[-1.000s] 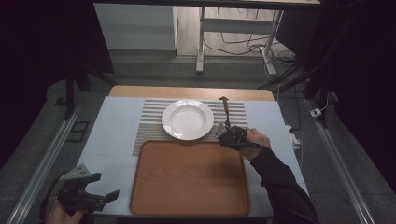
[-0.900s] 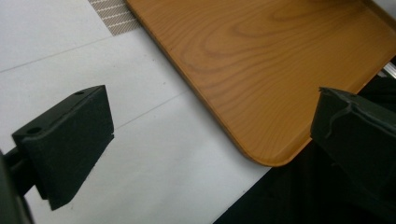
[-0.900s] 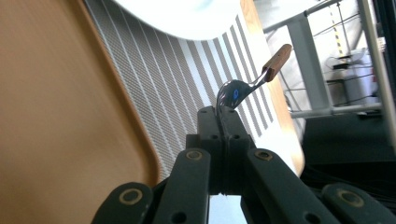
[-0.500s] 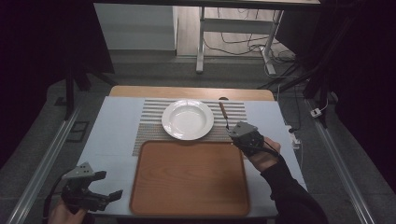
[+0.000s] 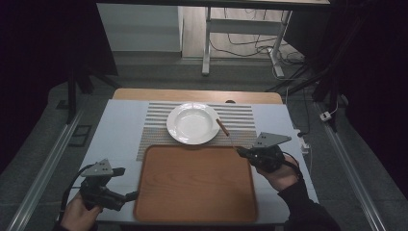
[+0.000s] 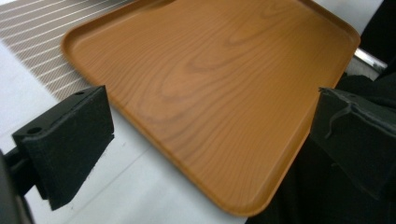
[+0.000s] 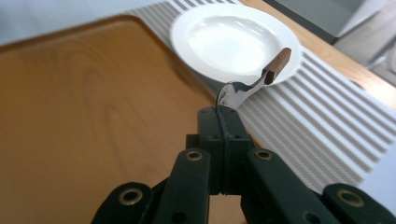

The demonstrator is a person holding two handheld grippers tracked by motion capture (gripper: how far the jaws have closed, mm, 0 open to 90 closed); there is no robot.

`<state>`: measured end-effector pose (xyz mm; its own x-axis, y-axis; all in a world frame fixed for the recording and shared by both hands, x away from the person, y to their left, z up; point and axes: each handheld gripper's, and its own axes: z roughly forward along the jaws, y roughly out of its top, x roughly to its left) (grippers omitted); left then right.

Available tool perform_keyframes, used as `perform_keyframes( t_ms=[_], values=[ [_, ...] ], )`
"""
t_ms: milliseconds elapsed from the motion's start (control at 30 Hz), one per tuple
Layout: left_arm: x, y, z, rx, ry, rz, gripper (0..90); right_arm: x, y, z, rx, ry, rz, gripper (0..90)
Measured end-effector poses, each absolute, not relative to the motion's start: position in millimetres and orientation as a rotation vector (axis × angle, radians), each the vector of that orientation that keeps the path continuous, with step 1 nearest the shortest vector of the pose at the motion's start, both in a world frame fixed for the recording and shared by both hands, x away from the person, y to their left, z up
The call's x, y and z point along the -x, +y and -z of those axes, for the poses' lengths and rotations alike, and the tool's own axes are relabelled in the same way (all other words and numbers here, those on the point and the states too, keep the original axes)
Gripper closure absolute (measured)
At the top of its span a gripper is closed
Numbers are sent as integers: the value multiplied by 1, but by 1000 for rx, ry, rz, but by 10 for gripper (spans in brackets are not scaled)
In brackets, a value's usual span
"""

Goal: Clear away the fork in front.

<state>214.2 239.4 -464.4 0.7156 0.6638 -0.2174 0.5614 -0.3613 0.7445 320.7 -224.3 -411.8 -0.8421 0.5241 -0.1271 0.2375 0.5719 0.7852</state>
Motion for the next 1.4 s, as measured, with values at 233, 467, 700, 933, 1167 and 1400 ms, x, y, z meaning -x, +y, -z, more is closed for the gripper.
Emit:
perform_keyframes(
  t_ms=[233,467,700,933,1167,1400],
  values=[
    [-236,215,453,-2147,828,-167,0,-305,-226,412,-579,2519,-1267,894],
    [-258,188,444,-2226,722,-175,0,-287,-222,417,-523,2621,-1390,894],
    [-274,161,437,-2319,524,-180,0,-271,-212,418,-413,2703,-1488,894],
    [-289,139,436,-2402,327,-151,0,-263,-203,418,-308,2779,-1538,894],
    [-294,115,441,-2487,94,-107,40,-257,-195,419,-207,2845,-1551,894],
    [-293,105,443,-2541,-71,-92,318,-254,-191,419,-137,2885,-1546,894]
  ],
)
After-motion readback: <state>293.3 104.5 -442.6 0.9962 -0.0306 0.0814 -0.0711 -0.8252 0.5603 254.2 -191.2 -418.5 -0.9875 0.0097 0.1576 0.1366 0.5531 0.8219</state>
